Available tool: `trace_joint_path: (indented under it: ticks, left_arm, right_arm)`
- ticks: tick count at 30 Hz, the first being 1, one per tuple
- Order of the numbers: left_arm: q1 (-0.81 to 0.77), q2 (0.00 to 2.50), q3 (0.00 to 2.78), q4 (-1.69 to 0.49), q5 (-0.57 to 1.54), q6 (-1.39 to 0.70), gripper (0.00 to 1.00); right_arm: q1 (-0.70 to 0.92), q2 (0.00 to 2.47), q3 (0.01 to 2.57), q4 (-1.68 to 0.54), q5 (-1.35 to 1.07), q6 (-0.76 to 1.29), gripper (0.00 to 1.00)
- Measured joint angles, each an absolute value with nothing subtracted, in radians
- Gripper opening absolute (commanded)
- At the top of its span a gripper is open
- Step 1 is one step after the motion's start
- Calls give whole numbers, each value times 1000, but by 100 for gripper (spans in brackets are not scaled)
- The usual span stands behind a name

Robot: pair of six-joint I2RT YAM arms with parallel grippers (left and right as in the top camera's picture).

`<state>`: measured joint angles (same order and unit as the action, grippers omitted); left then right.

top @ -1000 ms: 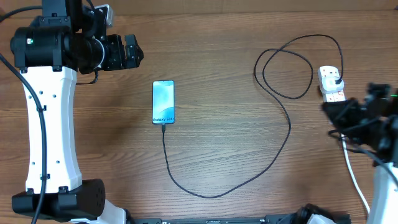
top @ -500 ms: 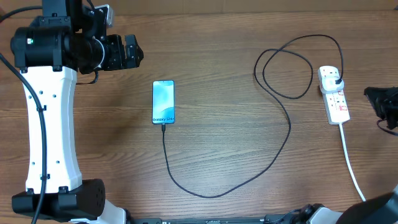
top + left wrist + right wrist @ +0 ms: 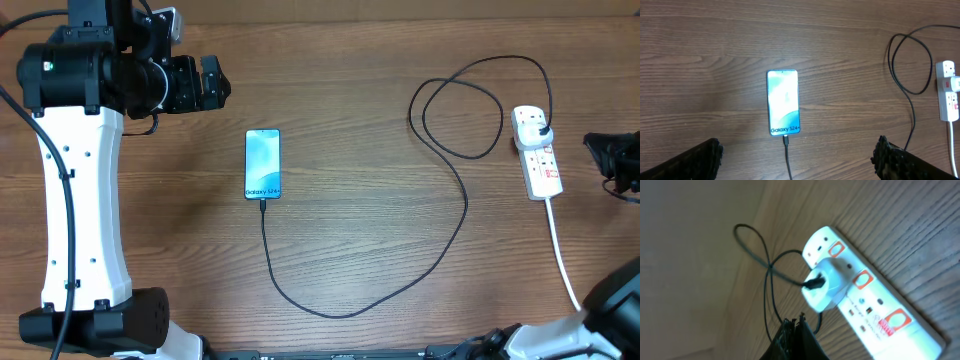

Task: Plug charger to phone and switch on socket
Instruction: 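Press the power strip's switch down with the right gripper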

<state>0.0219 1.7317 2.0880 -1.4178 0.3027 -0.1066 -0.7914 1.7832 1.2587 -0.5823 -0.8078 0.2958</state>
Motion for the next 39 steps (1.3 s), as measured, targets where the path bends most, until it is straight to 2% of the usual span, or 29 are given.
trace_joint_path:
  ticks: [20,39]
  left_arm:
    - [22,1732,2088,-1417,303,-107,100]
    - [22,1732,2088,-1418,303,-107,100]
  right_arm:
    - [-791,2065,1259,-411,-885,373,4]
    - [-729,2095,1259,-328,-829,455,4]
